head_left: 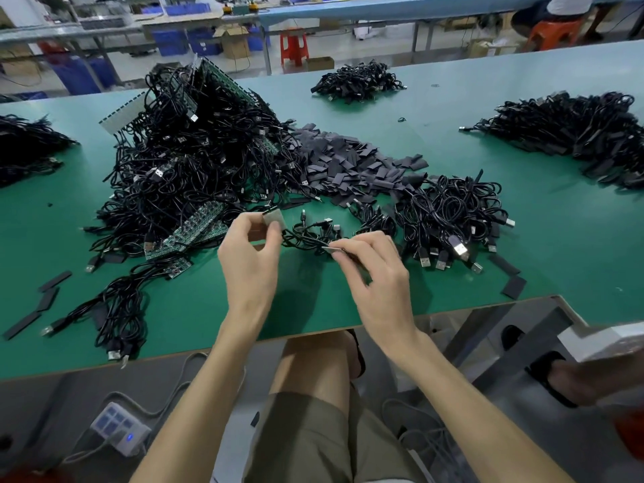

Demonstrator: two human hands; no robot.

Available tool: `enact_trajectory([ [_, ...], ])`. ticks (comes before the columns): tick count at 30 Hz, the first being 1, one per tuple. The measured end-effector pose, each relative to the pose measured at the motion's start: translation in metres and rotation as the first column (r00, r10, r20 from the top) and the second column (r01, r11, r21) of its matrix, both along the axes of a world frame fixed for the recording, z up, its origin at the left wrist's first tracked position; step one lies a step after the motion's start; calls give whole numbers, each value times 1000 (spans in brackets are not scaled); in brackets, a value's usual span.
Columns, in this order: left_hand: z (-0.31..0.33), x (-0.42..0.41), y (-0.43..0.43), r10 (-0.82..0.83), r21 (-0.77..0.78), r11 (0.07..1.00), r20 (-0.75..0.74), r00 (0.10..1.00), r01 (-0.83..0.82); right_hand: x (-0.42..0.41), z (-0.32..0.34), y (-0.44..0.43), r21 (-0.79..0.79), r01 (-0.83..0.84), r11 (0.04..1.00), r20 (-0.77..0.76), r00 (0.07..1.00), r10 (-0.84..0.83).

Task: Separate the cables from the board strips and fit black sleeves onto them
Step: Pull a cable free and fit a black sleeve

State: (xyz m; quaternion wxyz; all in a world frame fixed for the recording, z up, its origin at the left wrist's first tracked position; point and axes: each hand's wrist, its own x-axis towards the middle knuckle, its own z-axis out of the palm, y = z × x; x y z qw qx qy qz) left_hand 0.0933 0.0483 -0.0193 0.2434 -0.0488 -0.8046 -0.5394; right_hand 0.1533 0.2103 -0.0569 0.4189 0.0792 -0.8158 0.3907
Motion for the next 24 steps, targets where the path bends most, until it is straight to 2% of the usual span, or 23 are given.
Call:
enact_trajectory([
  [2,-4,-3,-3,5,20,1000,33,999,-5,2,6,2,-190,13,982,48,999,-4],
  [5,-14,0,-4,23,61,998,56,998,-26,-2,15,8,-472,130,872,134,988,-75],
  [10,-20,-4,-16,141,199,966,132,981,-165,-9,18,15,-686,230,691,233,968,-90],
  [13,-21,-6,-19,155,257,946,169,973,-195,-13,20,16,-774,243,585,226,969,-104],
  [15,-23,-7,-17,128,353,915,206,970,-195,-15,21,16,-807,224,546,211,973,-88],
  [17,-24,-10,-14,77,470,861,257,963,-194,-14,19,14,-789,222,572,221,973,-72],
  [19,-26,-12,-12,71,520,829,271,960,-208,-11,14,16,-766,232,600,234,969,-76],
  [21,-27,-15,-16,117,549,797,270,956,-253,-11,12,19,-776,251,578,235,966,-105],
  [24,-26,-19,-31,244,617,691,290,926,-375,-12,13,26,-791,270,549,211,963,-169],
])
